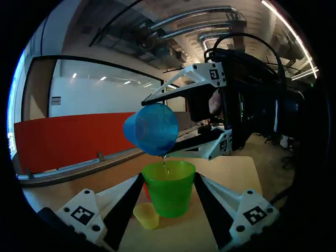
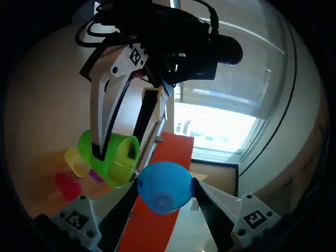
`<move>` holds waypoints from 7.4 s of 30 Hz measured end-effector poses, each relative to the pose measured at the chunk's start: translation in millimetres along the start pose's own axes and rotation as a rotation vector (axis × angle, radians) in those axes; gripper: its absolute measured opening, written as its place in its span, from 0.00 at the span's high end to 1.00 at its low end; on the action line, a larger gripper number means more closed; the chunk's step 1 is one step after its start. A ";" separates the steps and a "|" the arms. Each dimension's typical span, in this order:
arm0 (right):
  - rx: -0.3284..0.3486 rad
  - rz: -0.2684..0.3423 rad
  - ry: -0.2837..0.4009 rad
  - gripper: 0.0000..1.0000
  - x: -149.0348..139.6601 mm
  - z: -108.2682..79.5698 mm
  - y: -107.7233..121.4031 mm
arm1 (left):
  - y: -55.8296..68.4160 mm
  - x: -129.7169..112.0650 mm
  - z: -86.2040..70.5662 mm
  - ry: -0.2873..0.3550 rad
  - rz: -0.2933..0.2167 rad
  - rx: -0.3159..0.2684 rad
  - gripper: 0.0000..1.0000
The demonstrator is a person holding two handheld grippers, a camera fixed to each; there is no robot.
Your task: Pour water
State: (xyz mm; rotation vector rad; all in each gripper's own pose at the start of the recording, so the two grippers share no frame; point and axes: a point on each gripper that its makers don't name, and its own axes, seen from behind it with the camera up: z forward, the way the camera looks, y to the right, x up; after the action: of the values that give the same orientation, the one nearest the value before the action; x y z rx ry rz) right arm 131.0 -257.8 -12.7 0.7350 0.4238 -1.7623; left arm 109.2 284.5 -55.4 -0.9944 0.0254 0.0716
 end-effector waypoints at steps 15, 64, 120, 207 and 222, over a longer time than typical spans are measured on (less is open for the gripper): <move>-0.011 -0.051 -0.004 0.07 3.4 -1.6 -2.0 | 0.6 1.8 -0.3 -0.003 0.004 0.003 0.13; 0.033 1.236 0.062 0.07 -33.6 -20.5 -39.4 | -2.9 -16.0 -8.8 -0.023 -0.029 0.026 0.13; 0.461 1.479 -0.061 0.07 16.5 -43.6 -255.8 | 5.3 -147.9 -34.0 -0.347 -0.073 0.018 0.13; 0.496 1.517 -0.138 0.00 27.4 -73.2 -303.1 | 26.0 -194.8 -66.2 -0.445 -0.053 0.049 0.11; 0.474 1.527 -0.164 0.00 23.9 -91.7 -306.4 | 20.1 -201.8 -87.0 -0.503 -0.005 0.089 0.10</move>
State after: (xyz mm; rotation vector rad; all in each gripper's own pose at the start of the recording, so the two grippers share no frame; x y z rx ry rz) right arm -139.3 -123.3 -121.1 0.8504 -0.6076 -0.4167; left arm -92.5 212.7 -108.7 -0.8650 -0.4313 0.3121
